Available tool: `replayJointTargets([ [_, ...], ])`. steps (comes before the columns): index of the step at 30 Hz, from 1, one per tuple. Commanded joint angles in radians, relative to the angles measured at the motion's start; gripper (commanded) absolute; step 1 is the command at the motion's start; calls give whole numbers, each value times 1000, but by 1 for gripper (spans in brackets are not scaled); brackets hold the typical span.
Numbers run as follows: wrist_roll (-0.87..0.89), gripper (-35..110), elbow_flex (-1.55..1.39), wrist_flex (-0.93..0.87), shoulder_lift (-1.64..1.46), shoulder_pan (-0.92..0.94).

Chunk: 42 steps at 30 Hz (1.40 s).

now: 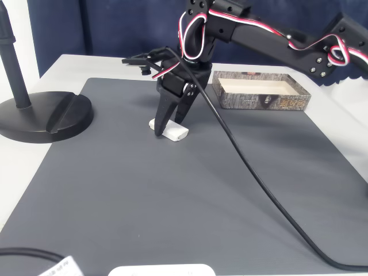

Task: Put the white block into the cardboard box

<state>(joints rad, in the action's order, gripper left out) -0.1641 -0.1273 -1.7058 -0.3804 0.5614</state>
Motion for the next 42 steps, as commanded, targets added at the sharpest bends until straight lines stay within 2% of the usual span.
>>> replayJointTargets([
  [1,3,25,75,18,-3,-5],
  [21,-9,21,84,32,15,-15],
  [42,0,3,101,-6,31,-23],
])
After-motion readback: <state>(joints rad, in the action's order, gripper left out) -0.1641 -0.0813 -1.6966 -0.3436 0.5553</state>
